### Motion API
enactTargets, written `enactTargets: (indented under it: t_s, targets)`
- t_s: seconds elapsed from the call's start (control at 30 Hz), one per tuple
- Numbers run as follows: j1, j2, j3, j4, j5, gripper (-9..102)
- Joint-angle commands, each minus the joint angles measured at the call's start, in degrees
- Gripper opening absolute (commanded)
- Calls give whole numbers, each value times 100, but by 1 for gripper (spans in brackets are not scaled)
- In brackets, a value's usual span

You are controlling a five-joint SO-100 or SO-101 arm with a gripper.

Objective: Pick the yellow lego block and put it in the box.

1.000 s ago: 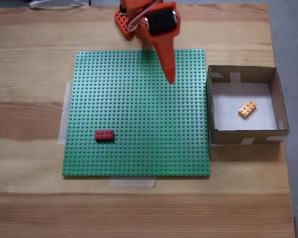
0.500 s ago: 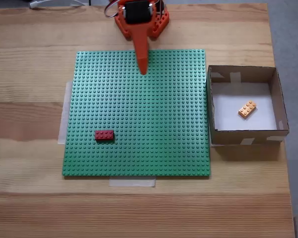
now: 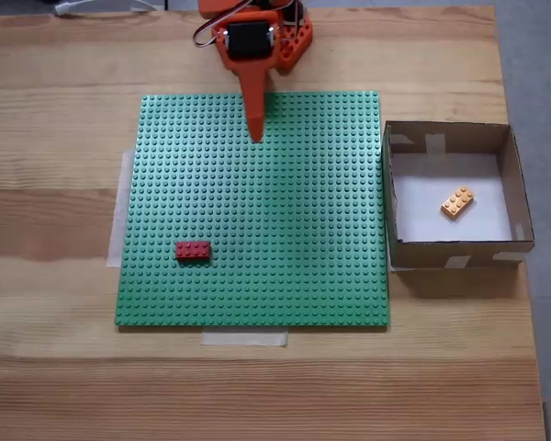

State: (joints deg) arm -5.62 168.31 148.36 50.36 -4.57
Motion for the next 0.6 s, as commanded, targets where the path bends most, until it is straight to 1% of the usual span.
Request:
enactTargets:
  t_s: [0.0, 0.27, 0.43, 0.57]
  targets:
    - [0, 510, 413, 70, 97, -1]
    - [44, 1266, 1239, 114, 237, -1]
    - [202, 1723, 1767, 325, 272, -1]
    - [299, 1863, 2127, 272, 281, -1]
